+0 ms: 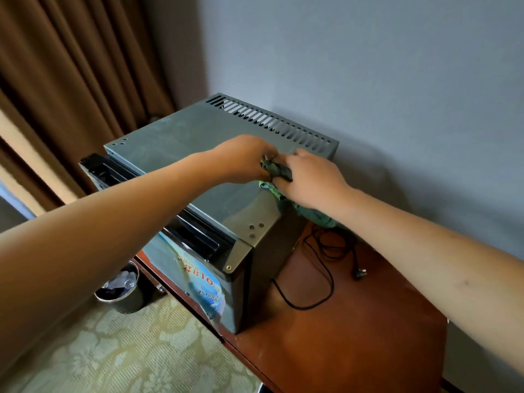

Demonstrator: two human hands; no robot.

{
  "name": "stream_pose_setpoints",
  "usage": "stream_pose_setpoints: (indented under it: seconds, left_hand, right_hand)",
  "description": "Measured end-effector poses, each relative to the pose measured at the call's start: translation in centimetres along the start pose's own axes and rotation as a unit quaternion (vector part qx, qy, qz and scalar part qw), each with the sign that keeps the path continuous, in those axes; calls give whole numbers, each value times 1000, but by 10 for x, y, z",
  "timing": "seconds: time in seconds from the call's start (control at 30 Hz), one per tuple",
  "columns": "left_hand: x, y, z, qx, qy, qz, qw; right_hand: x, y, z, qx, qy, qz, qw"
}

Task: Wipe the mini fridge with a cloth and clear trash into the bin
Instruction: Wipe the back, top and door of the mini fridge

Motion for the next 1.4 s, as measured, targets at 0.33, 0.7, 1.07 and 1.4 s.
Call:
stream_pose_setpoints:
  seconds: [0.33, 0.7, 1.07, 1.4]
  left_hand:
    - [28, -102, -24, 50, -13, 32, 998]
    - [31, -119, -43, 100, -20, 56, 993]
    - [14, -48, -27, 79, -14, 50, 995]
    - [-12, 68, -22, 59, -15, 56, 997]
  right_hand:
    - [-1, -108, 66, -5, 18, -6, 1000]
    - [-4, -143, 73, 28, 13, -41, 999]
    - [-4, -79, 29, 9, 38, -41, 998]
    - [-6, 23, -63, 17, 38, -42, 998]
Point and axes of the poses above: each hand's wrist, its own y-axis away from the middle knuckle, its own x-axis out of the back of the hand, z = x × y, the point moved 10 cm from there along -y, towards the middle knuckle, and after that the axes turned 9 degrees about -z, right-handed, at the moved point
